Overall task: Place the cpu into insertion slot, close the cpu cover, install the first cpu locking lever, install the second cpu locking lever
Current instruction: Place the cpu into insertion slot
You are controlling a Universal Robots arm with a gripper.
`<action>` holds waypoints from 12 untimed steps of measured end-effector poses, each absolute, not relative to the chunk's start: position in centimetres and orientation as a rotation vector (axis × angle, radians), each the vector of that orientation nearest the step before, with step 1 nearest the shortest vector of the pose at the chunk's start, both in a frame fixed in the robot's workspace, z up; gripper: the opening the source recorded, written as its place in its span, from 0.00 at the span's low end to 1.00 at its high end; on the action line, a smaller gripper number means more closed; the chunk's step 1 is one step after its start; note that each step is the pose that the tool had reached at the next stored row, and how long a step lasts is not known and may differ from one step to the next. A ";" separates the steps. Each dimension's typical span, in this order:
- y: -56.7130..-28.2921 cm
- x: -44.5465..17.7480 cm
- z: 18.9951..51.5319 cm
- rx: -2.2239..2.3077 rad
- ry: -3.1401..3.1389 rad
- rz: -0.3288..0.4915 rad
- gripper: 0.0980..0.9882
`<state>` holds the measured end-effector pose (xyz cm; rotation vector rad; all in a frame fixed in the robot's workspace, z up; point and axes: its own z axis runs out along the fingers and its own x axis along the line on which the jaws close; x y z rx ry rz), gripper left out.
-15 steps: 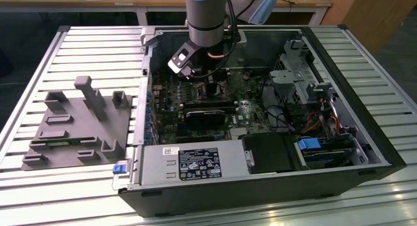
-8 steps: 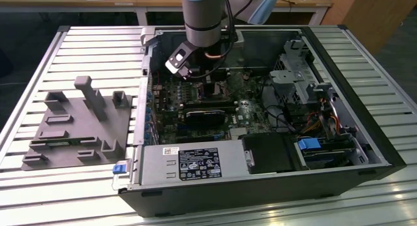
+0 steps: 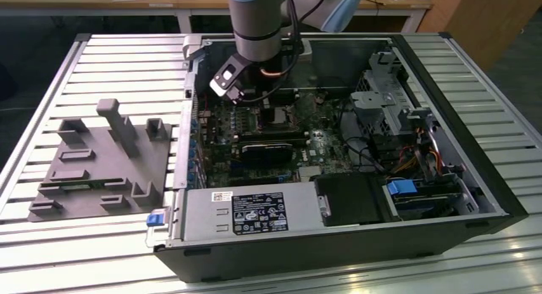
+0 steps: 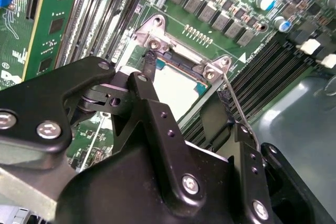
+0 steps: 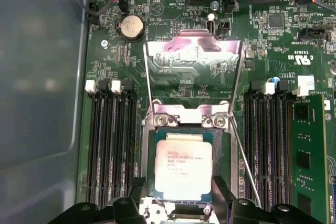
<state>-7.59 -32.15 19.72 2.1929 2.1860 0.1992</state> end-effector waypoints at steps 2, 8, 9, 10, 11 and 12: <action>-32.2 -7.9 19.7 2.190 2.184 0.206 0.58; -32.2 -8.6 19.7 2.184 2.178 0.222 0.58; -32.2 -8.7 19.7 2.183 2.177 0.224 0.58; -32.2 -8.8 19.7 2.182 2.176 0.227 0.58; -32.2 -8.9 19.7 2.181 2.176 0.229 0.58; -32.2 -9.0 19.7 2.181 2.175 0.230 0.58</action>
